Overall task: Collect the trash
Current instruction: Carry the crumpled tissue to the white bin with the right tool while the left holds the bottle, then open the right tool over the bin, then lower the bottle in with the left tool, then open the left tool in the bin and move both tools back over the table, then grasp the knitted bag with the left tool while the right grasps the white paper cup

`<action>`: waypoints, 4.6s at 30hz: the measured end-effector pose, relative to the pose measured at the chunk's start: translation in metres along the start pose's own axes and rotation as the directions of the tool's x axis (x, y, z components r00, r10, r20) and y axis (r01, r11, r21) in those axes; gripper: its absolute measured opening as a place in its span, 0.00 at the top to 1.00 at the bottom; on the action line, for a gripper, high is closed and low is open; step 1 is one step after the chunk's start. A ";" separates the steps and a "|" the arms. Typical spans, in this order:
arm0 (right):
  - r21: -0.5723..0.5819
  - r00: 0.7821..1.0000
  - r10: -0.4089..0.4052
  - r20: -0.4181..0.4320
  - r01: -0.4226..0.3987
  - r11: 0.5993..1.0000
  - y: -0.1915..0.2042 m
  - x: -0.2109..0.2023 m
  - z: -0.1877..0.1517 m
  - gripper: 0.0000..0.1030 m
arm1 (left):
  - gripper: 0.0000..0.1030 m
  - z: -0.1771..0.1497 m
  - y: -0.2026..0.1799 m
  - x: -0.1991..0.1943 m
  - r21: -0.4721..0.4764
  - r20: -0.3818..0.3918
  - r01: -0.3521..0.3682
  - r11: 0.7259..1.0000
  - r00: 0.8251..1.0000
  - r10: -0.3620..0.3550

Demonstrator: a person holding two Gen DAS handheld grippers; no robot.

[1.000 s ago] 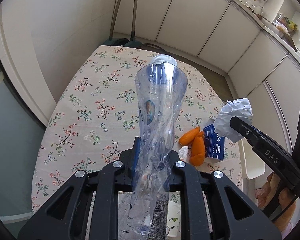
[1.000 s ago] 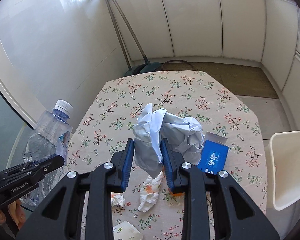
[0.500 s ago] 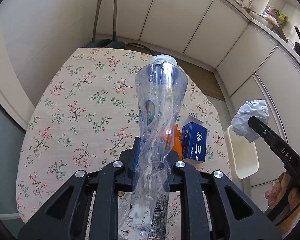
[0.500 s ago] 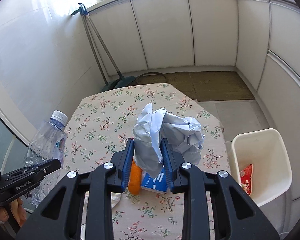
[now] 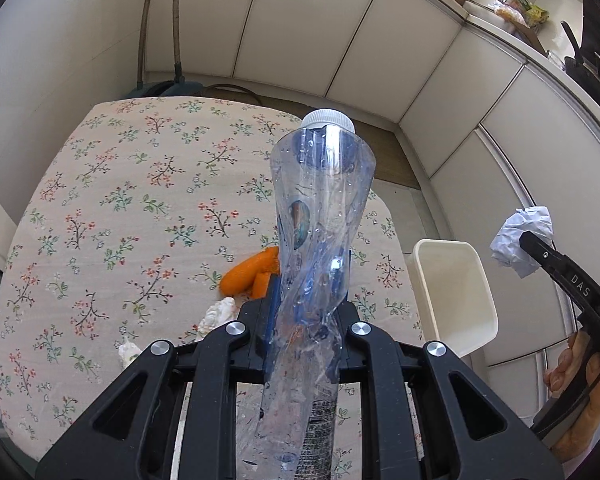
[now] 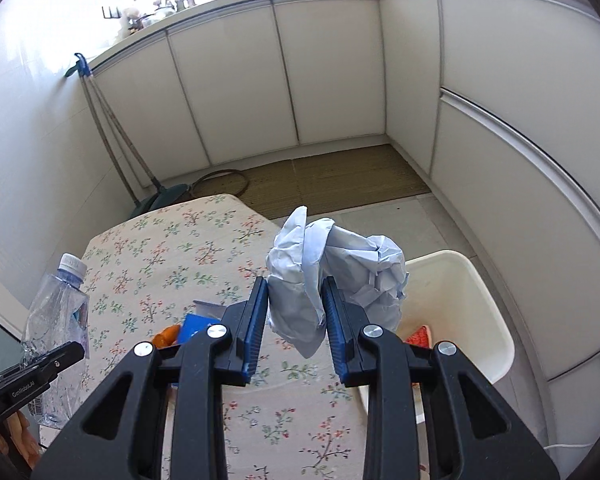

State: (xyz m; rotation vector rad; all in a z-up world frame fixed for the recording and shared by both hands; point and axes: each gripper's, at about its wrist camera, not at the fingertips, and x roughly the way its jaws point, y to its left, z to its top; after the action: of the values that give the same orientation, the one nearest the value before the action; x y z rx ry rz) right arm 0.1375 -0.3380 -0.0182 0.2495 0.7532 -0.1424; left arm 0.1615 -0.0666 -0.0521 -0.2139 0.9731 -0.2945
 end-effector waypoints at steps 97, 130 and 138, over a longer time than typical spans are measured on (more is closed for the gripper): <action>0.021 0.949 -0.303 0.092 0.302 0.953 -0.060 -0.017 -0.026 0.07 | 0.37 -0.008 -0.101 0.063 0.178 0.038 -0.033 0.983 0.999 0.027; -0.338 0.997 -0.033 -0.064 0.010 0.941 0.143 0.024 -0.090 0.07 | 0.37 -0.052 0.100 0.003 -0.094 -0.084 -0.270 0.958 0.961 0.263; -0.368 0.994 -0.003 -0.108 -0.037 0.929 0.173 0.032 -0.102 0.07 | 0.37 -0.067 0.143 0.030 -0.193 -0.247 -0.268 0.944 0.944 0.218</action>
State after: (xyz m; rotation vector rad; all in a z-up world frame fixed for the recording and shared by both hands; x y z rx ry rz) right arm 0.1311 -0.1445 -0.0825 -0.0975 0.8685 0.0322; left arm 0.1432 0.0548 -0.1564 -0.2663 1.2440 0.0229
